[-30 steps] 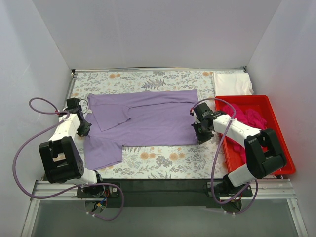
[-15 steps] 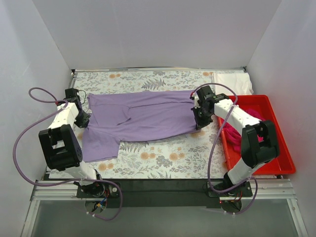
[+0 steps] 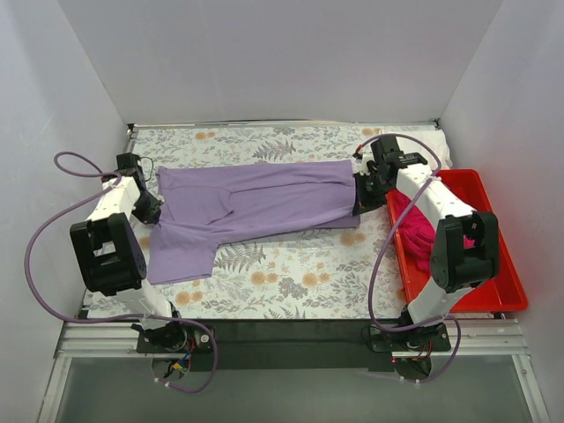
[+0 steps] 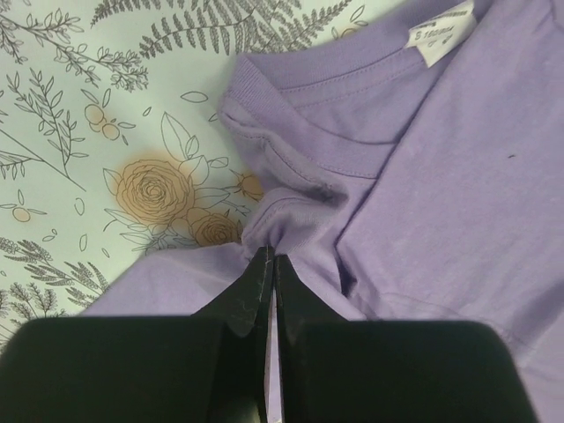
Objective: Fold and stack the t-shirts
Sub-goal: Fold the tshirt
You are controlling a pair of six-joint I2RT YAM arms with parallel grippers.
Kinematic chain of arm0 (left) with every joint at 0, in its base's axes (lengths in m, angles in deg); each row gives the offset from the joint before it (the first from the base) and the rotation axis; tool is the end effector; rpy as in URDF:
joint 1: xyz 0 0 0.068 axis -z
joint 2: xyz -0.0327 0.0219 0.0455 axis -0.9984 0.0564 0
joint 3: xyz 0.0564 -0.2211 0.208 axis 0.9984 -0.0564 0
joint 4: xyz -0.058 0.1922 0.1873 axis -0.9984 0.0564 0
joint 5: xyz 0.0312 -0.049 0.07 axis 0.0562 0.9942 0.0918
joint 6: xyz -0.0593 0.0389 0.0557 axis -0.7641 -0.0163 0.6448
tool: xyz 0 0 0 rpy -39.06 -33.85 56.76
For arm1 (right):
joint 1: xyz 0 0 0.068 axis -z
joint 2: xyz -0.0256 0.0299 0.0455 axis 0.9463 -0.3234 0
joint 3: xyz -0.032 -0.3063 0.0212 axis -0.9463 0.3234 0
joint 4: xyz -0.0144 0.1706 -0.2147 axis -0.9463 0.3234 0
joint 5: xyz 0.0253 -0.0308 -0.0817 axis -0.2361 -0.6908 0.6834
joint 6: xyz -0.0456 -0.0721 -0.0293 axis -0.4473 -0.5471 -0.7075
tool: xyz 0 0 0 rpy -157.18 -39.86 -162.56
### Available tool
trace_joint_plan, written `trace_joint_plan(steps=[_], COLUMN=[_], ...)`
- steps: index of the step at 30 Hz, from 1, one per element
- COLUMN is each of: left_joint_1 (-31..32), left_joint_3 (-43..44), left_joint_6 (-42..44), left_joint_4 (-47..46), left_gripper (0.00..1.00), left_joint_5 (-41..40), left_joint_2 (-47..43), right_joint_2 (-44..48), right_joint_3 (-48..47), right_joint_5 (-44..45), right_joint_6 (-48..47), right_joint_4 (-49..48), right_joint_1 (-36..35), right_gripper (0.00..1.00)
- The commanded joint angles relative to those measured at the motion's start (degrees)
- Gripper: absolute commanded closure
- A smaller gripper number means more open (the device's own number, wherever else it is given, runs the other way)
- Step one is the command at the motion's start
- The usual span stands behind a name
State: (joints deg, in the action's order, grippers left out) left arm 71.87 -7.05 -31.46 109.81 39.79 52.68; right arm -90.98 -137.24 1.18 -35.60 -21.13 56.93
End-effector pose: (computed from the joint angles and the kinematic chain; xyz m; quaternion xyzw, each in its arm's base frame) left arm 0.3367 0.1037 0.1965 -0.6832 0.7123 0.0105 0.1603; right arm 0.3567 0.1091 0.2391 -0.1097 0.9654 0.1431 0.1886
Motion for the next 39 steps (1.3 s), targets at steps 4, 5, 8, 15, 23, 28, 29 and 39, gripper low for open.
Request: trace_joint_plan(steps=[4, 5, 8, 15, 23, 28, 29, 39], left_joint_1=[-0.2, -0.1, -0.1, -0.2, -0.2, -0.2, -0.2, -0.2], left_joint_3=[3.9, 4.3, 4.9, 9.0, 10.2, 11.6, 11.9, 11.6], left_joint_6=[0.7, 0.8, 0.9, 1.0, 1.0, 0.8, 0.7, 0.4], left_joint_4=[0.4, 0.5, 0.4, 1.1, -0.2, -0.4, -0.5, -2.2], left_gripper=[1.0, 1.0, 1.0, 1.0, 1.0, 1.0, 1.0, 1.0], left_joint_5=[1.0, 1.1, 1.2, 2.7, 4.1, 4.0, 4.2, 5.5], left_joint_2=[2.0, 2.3, 3.5, 6.4, 9.2, 9.8, 9.9, 10.6], right_joint_2=[-2.4, -2.6, -4.0, -8.1, -12.2, -12.9, -13.1, -15.9], right_joint_3=[-5.3, -6.3, -8.1, -11.2, -13.1, -14.1, -14.3, -13.4], right_joint_5=[-3.7, -4.1, -4.2, -5.1, -4.1, -1.5, -1.2, 2.4], right_joint_6=[0.0, 0.0, 0.7, 2.0, 1.5, 0.6, 0.5, 0.5], right_joint_4=[0.2, 0.0, -0.6, -2.0, -2.9, -4.1, -4.7, -6.2], right_joint_1=[3.0, 3.6, 4.4, 5.4, 5.4, 5.4, 5.3, 5.3], right_gripper=[0.99, 0.99, 0.99, 0.99, 0.99, 0.99, 0.99, 0.99])
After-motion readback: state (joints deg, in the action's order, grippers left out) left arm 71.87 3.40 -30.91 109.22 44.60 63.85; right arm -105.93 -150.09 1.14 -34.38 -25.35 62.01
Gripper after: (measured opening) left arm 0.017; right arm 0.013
